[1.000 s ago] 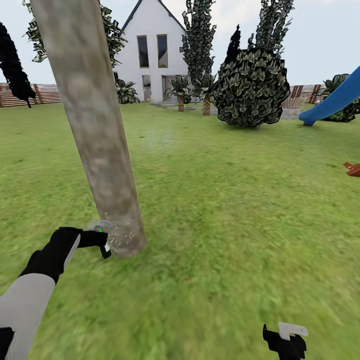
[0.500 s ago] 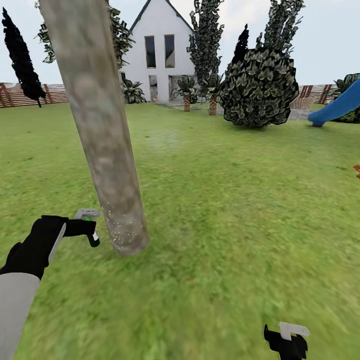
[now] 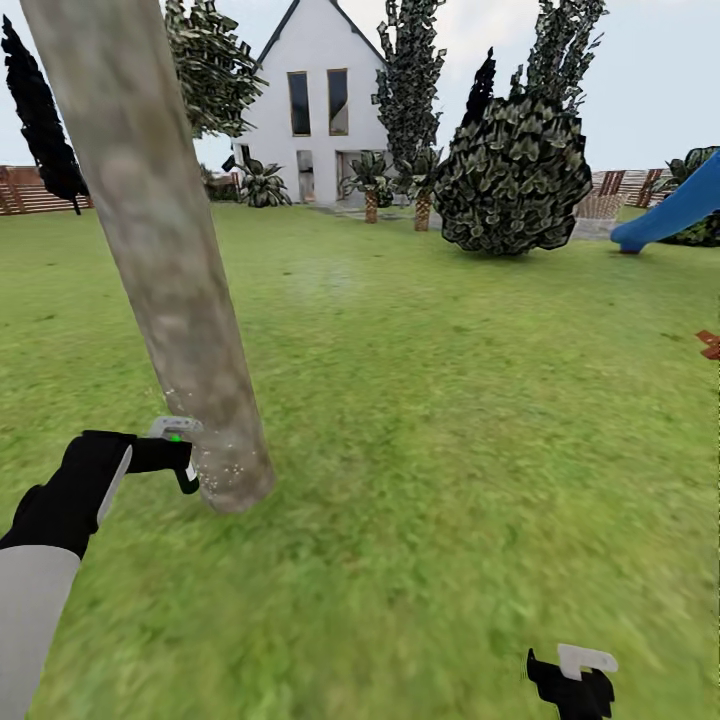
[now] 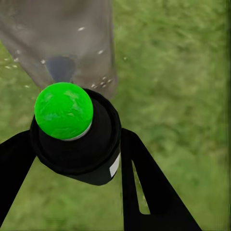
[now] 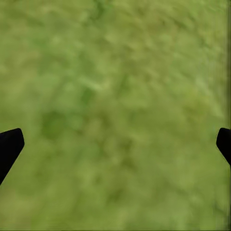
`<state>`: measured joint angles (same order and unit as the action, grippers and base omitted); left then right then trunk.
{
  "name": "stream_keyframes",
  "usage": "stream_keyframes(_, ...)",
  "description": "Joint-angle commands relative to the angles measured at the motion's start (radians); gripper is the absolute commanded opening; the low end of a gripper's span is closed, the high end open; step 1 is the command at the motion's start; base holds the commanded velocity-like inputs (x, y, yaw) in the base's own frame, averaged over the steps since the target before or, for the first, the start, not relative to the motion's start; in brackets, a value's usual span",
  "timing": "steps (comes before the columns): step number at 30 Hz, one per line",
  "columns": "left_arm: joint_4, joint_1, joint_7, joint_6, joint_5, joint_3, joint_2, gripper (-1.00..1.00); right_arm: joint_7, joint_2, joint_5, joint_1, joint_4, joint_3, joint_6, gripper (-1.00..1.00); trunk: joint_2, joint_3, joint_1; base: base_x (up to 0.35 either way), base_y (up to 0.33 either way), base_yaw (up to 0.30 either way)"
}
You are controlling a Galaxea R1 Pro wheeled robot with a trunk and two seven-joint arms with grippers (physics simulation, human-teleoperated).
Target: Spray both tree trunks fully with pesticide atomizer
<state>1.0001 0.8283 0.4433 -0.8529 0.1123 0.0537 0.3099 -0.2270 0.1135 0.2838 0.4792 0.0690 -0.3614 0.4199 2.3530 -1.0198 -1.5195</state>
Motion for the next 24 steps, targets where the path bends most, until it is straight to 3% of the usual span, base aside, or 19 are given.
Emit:
stream_keyframes(1, 0.000, 0.000, 0.000, 0.000, 0.000, 0.000, 0.000, -1.00, 0.000, 0.000, 0.000, 0.000, 0.000, 0.000, 0.000, 1.00, 0.000, 0.000, 0.000, 0.141, -0.263, 0.000)
stream_keyframes(6, -0.007, -0.002, 0.000, 0.001, 0.000, 0.001, -0.001, -1.00, 0.000, -0.001, 0.000, 0.000, 0.000, 0.000, 0.000, 1.00, 0.000, 0.000, 0.000, 0.152, -0.262, 0.042)
stream_keyframes(18, -0.027, -0.005, -0.006, 0.003, 0.005, 0.005, -0.019, -1.00, 0.000, -0.003, 0.000, 0.000, 0.000, 0.000, 0.000, 1.00, 0.000, 0.000, 0.000, 0.027, -0.270, 0.263)
stream_keyframes(24, -0.029, -0.005, -0.006, 0.003, 0.004, 0.003, -0.020, -1.00, 0.002, -0.003, 0.000, 0.000, 0.000, 0.000, 0.000, 1.00, 0.000, 0.000, 0.000, 0.000, -0.272, 0.039)
